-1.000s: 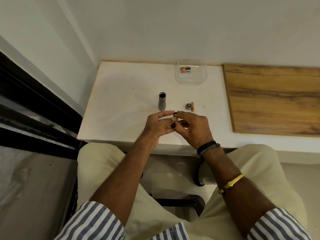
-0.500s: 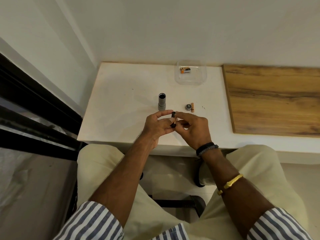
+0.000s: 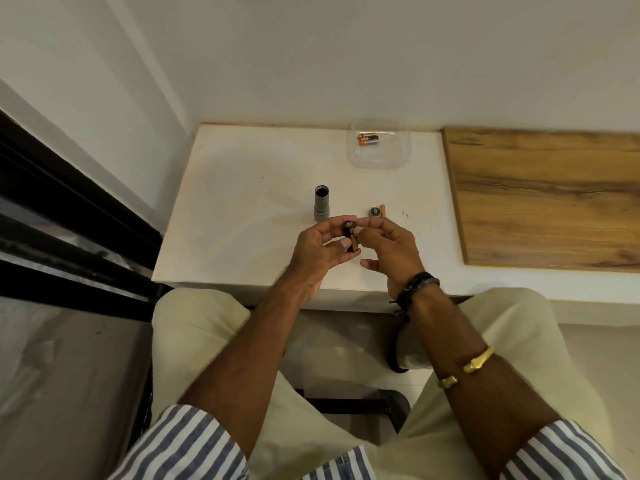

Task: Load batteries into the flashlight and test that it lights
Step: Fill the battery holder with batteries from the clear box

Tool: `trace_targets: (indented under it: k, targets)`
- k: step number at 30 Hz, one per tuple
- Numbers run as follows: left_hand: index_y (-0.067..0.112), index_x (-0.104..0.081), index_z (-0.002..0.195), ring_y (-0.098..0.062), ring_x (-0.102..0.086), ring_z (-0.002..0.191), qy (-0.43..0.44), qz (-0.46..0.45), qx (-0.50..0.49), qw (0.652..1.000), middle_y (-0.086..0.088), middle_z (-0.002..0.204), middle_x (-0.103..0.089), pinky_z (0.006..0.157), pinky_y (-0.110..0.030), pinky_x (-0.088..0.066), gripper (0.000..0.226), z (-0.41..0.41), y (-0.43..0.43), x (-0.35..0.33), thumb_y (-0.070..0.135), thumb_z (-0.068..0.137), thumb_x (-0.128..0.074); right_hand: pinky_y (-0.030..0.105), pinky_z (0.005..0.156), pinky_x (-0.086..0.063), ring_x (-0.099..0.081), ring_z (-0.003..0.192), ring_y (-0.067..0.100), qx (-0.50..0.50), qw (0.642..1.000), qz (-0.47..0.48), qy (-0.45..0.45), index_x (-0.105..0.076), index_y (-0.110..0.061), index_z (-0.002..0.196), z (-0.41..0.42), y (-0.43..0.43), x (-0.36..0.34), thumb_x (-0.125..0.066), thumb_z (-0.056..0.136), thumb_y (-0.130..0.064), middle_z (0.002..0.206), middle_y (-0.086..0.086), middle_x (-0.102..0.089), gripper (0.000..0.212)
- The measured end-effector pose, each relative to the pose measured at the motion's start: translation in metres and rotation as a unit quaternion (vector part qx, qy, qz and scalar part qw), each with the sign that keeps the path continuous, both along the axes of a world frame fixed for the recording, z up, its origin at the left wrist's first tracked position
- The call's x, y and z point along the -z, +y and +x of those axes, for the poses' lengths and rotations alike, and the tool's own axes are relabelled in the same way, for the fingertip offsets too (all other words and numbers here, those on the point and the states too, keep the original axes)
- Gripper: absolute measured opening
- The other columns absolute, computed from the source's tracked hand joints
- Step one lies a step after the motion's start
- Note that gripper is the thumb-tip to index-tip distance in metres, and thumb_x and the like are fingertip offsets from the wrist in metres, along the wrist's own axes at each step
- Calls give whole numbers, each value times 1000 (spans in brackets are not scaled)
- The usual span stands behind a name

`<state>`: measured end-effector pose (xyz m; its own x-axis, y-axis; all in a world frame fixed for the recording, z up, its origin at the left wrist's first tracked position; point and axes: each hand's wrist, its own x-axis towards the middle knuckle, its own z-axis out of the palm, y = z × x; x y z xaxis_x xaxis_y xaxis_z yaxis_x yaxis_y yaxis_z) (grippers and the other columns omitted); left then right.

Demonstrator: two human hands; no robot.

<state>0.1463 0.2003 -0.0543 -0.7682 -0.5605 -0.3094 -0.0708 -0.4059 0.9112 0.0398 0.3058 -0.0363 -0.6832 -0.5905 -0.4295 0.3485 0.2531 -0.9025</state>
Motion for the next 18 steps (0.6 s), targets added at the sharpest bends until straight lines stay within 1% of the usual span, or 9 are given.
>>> trace_targets:
  k: [4,6,9,13,15,18]
  targets:
    - [19,-72,118,-26,-74,107,-5,-26,3,1000,-1,112,-77,87,-38,-62,35,0,1,-1,-5,93,-65,31,69,-59,-69,91,14,1,999,-19,-47,-73,-17,109,1,1,-1,-67,92,-15,104,8,-75,18]
    - [19,-72,119,-25,-74,105,-6,-40,0,999,-1,111,-77,86,-37,-62,37,0,3,-1,-6,94,-63,34,73,-62,-70,89,15,6,998,-35,-51,-72,-14,110,3,1,-1,-66,93,-12,99,7,-74,18]
    - [18,-71,121,-22,-75,101,-8,-59,-13,998,1,110,-77,84,-36,-62,37,-1,5,-1,-5,94,-64,38,78,-63,-70,86,16,17,997,-57,-53,-72,-13,107,4,0,1,-66,94,-11,93,4,-74,15]
    - [13,-69,124,-23,-75,100,-7,-80,-23,997,-4,110,-76,82,-34,-63,37,-3,7,-1,-7,93,-64,44,85,-62,-68,89,18,19,996,-67,-53,-69,-5,115,6,-1,4,-65,94,-9,94,5,-72,21]
    - [12,-68,126,-24,-75,102,-6,-90,-26,996,-6,112,-76,81,-33,-63,38,-3,7,-2,-7,93,-63,43,85,-62,-68,91,19,21,996,-71,-53,-68,-3,117,7,-2,4,-64,95,-8,95,5,-72,23]
    - [15,-69,124,-20,-75,103,3,-111,-24,993,-2,111,-76,81,-30,-62,39,-4,8,-3,-8,92,-64,38,81,-63,-67,94,21,30,993,-84,-80,-67,-3,119,6,-3,3,-61,96,-7,100,6,-72,24]
